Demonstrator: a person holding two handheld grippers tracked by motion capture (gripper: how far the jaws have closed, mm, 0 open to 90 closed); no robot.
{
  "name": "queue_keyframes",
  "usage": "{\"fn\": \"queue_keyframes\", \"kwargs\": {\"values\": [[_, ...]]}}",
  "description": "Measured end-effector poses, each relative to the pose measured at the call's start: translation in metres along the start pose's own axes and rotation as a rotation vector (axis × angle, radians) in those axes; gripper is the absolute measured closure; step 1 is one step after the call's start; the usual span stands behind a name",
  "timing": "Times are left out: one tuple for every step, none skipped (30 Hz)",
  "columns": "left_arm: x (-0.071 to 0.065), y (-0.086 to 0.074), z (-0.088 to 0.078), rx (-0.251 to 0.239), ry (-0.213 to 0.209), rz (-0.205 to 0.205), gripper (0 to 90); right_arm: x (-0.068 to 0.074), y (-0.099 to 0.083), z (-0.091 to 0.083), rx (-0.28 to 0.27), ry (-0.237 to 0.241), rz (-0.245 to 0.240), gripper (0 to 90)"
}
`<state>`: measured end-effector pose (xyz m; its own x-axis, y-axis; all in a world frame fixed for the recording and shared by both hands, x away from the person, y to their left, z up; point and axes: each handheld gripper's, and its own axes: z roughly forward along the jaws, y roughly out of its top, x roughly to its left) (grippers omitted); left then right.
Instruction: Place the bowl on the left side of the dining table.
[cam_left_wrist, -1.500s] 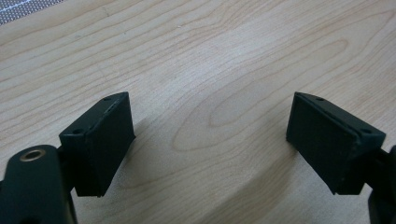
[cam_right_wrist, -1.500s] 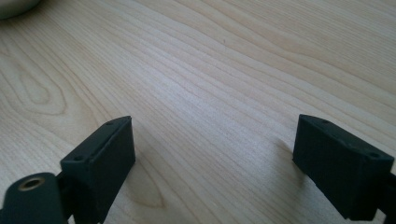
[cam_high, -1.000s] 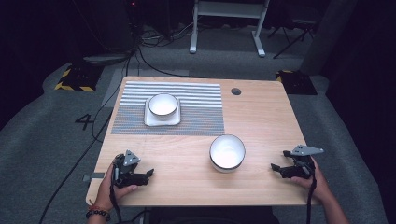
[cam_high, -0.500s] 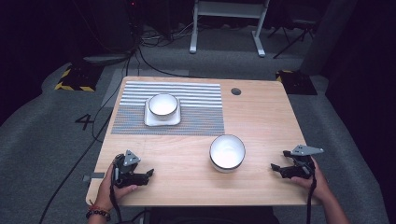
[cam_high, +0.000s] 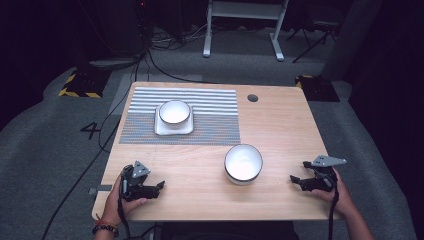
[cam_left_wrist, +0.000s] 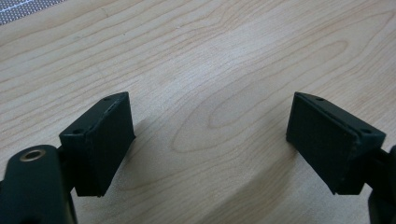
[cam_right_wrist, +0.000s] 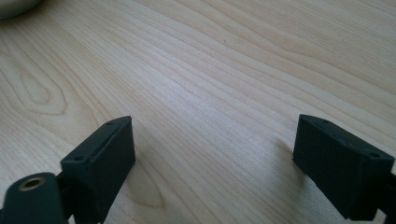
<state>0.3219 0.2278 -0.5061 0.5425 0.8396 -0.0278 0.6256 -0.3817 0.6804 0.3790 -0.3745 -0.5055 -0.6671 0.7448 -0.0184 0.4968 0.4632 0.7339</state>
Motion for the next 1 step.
{"fn": "queue_keyframes", "kwargs": {"values": [[0.0000,0.0000,0.0000,0.000,0.000,0.000,15.1,0.0000,0.0000,0.0000,0.000,0.000,0.000,12.9]]}}
